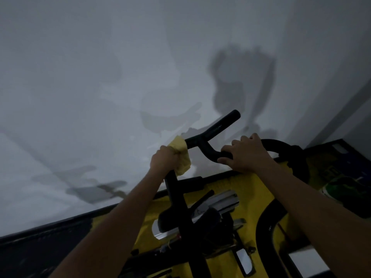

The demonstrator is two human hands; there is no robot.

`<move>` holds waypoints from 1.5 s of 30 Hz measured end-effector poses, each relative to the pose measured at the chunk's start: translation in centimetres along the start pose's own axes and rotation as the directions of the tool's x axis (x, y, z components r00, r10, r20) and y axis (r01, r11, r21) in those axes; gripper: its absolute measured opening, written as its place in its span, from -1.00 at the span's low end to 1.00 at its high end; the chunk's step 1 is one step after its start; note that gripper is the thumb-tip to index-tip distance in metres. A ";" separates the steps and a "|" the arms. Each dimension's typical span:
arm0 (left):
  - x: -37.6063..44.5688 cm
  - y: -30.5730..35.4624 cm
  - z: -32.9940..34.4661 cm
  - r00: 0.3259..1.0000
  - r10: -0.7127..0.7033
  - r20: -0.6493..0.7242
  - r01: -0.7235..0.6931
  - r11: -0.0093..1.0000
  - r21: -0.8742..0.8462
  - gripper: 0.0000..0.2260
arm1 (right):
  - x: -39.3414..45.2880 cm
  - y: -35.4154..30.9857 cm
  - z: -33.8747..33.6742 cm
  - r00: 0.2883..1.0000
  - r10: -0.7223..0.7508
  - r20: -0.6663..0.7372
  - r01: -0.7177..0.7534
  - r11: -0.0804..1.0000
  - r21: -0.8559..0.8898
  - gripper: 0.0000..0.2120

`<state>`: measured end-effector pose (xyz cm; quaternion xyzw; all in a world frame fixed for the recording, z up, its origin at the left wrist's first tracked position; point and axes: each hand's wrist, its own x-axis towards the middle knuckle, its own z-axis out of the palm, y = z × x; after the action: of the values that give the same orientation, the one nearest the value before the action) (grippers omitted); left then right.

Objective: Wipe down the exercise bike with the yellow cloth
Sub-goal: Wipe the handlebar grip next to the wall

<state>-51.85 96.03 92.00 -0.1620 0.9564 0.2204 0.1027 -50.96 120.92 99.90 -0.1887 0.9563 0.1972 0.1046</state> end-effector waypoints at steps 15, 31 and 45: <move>-5.4 -1.6 1.0 0.990 -0.047 0.135 0.081 0.961 -0.266 -0.66 | 0.1 0.3 -0.2 0.999 -0.041 -0.016 0.042 0.998 0.053 -0.47; 5.3 2.2 -1.1 0.903 0.385 0.193 -0.402 0.914 0.060 -0.62 | 1.3 0.2 -0.2 0.999 -0.044 0.024 0.044 0.999 0.020 -0.45; 3.3 0.5 0.9 0.953 0.298 -0.060 -0.280 0.937 0.209 -0.61 | 0.6 0.3 -0.1 0.998 -0.058 -0.005 0.058 0.998 0.001 -0.44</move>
<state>-54.91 95.96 90.51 -0.0185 0.9906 0.1294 0.0411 -51.67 120.97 99.92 -0.2166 0.9509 0.1930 0.1082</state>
